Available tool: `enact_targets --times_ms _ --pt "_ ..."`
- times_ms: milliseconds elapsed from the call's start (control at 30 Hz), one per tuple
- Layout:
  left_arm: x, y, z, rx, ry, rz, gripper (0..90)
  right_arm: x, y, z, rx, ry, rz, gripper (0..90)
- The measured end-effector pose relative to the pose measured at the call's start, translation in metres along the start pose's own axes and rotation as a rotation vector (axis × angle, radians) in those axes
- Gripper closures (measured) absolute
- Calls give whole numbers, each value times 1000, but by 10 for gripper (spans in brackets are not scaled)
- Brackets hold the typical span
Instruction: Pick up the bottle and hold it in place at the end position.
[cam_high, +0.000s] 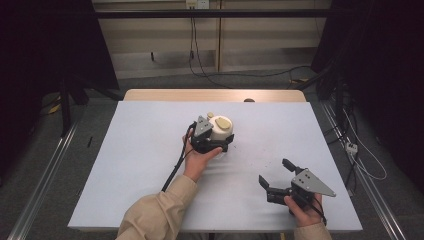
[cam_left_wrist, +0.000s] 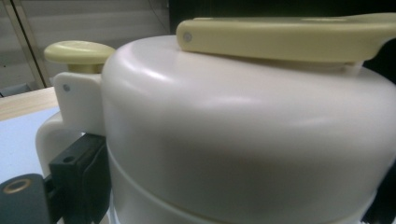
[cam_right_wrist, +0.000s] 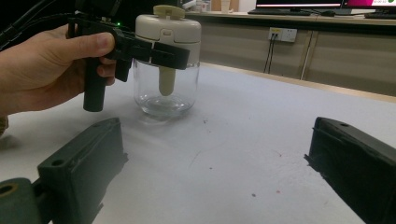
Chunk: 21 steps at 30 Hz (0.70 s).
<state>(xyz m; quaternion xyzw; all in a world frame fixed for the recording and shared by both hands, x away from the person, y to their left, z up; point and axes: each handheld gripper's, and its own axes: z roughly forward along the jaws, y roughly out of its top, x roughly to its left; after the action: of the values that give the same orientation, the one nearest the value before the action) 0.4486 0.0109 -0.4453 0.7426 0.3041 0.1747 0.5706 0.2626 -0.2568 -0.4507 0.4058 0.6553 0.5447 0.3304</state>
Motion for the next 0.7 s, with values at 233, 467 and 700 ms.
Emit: enact_targets --times_ms 233,467,700 --pt "-1 -2 2 13 -1 7 65 0 0 0 -1 3 0 27" --pt "0 -3 2 15 -3 6 65 0 0 0 -2 3 2 28" --pt "2 -6 0 9 -3 -3 65 0 0 1 0 5 1 28"
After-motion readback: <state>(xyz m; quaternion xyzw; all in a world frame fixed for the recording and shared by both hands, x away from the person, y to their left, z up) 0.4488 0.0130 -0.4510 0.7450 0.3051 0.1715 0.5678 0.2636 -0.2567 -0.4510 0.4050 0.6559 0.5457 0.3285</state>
